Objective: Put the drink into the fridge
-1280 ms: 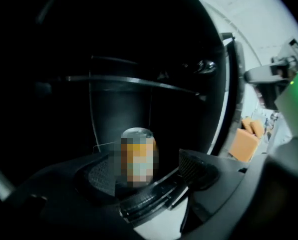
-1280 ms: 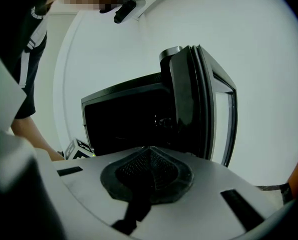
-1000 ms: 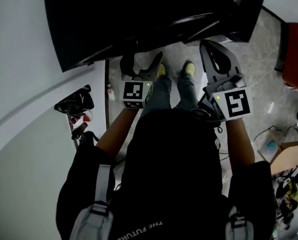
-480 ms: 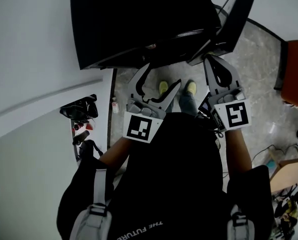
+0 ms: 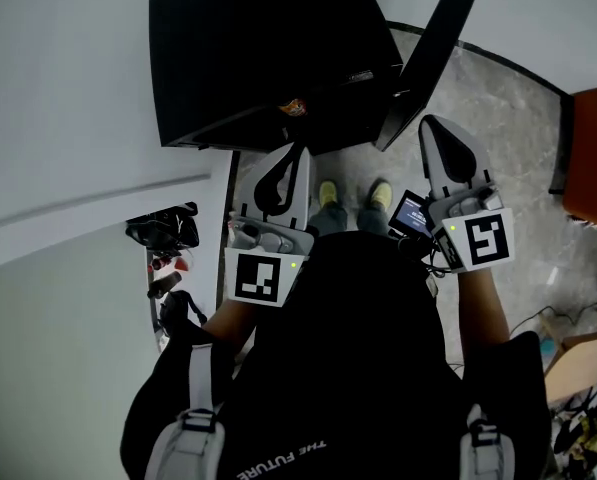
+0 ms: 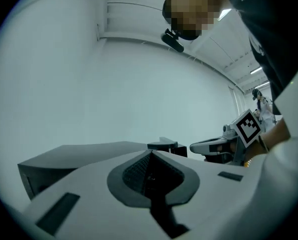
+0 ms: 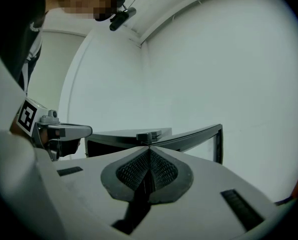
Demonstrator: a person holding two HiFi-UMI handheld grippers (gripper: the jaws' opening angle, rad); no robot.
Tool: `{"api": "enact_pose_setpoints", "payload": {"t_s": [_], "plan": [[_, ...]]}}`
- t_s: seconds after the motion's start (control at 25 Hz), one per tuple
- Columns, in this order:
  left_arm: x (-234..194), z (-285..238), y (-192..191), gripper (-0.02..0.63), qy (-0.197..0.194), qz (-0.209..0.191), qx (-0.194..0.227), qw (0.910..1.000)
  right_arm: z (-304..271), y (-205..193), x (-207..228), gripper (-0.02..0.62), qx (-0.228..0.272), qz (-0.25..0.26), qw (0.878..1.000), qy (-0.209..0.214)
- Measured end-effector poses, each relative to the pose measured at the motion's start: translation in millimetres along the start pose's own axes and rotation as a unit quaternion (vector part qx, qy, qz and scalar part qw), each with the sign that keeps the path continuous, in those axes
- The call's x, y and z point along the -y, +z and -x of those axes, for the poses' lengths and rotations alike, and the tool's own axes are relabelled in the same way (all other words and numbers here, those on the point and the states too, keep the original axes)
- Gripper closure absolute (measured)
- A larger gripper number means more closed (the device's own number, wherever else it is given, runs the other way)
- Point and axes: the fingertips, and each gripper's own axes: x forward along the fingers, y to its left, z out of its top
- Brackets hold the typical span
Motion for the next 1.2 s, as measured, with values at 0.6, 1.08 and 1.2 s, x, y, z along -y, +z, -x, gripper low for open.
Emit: {"api": "enact_pose_setpoints", "payload": {"t_s": [0.6,1.08,1.2], "plan": [[2,16,0,0.594,0.032,-0.008,-0.012,0.9994,28,-27,0,0.581,-0.021,-0.034,0.999,0.033],[-6,43,-11,0.594,-0.017,0.000,-0.012,0.9998,37,-27,-31,0.581,-0.015,-0.011,1.000,-0.011],[-14,64,-14,0.594,-0.025,0.002,-0.013,0.9996,45,-27,-55,0.582,-0.018,-0.015,1.000,-0.021]]}}
